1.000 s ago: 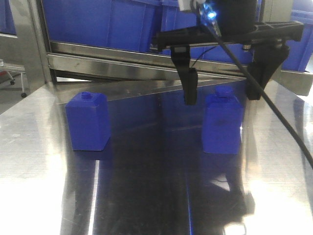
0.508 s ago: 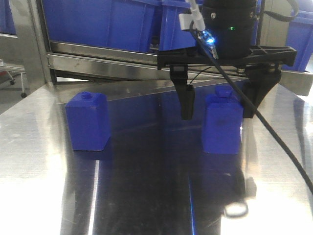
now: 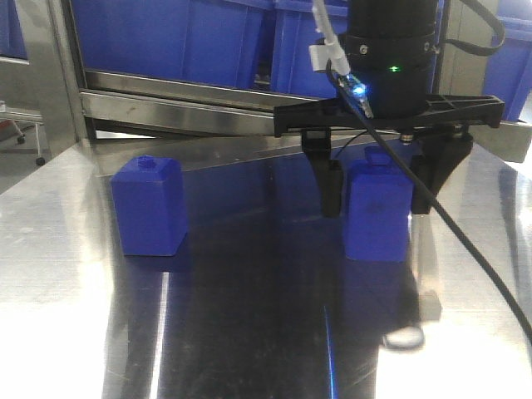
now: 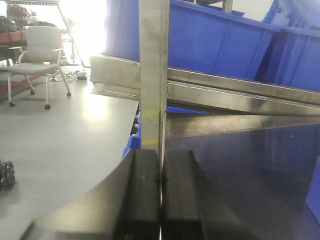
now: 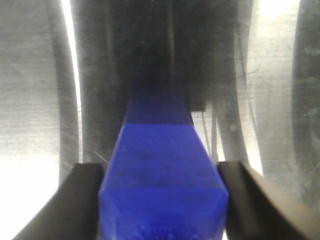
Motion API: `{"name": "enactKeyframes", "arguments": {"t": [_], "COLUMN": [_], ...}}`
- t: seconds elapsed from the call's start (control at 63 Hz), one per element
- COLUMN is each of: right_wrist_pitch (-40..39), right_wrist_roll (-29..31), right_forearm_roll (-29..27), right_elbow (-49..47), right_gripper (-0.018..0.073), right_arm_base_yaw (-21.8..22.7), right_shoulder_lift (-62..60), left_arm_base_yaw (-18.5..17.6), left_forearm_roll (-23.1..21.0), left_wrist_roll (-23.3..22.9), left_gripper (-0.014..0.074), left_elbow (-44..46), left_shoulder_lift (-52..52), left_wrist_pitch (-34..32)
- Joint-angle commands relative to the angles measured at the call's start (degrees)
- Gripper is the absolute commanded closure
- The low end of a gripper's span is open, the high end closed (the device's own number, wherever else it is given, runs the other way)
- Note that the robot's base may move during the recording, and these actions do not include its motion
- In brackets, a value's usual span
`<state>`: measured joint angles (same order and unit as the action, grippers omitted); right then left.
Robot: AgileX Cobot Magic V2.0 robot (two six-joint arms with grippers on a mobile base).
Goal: Pick and sort blue part to right shelf
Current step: 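Lower the open right gripper over the blue part nearer the right arm, then close the right gripper on the blue part and lift it away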
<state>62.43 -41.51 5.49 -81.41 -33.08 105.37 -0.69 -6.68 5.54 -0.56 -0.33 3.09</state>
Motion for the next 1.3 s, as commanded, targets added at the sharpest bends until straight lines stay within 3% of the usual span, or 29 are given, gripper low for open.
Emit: {"name": "enactKeyframes", "arguments": {"t": [0.0,0.397,0.635,0.936,1.063,1.158,1.285], "right_wrist_pitch": [-0.50,0.25,-2.28,-18.44,-27.72,-34.58,-40.00], "right_wrist_roll": [0.10,0.58,10.32,25.46,32.38,34.85,35.40], "right_forearm_roll": [0.62,1.55,4.02,1.14,-3.54,-7.06,-7.64], "right_elbow": [-1.29,-1.29,2.08,15.39,21.58,26.51,32.40], "right_gripper": [0.0125,0.0159,0.0159,0.0159,0.0159,0.0159,0.0159], "right_arm_base_yaw": [0.33,0.33,3.30,11.68,15.03,17.73,21.18], "right_shoulder_lift": [-2.66,-5.29,-12.14,-24.13,-29.32,-33.41,-38.50], "left_arm_base_yaw": [0.06,0.06,0.06,0.06,0.06,0.06,0.06], "left_forearm_roll": [-0.11,-0.11,-0.11,-0.11,-0.11,-0.11,-0.11], "left_wrist_roll": [-0.38,-0.38,-0.38,-0.38,-0.38,-0.38,-0.38], "left_gripper": [0.0473,0.0473,0.0473,0.0473,0.0473,0.0473,0.0473], "left_elbow": [-1.18,-1.18,-1.18,-1.18,-1.18,-1.18,-1.18], "left_shoulder_lift": [-1.20,-1.20,-1.20,-1.20,-1.20,-1.20,-1.20], "left_wrist_pitch": [-4.82,-4.82,-4.82,-4.82,-4.82,-4.82,-4.82]}}
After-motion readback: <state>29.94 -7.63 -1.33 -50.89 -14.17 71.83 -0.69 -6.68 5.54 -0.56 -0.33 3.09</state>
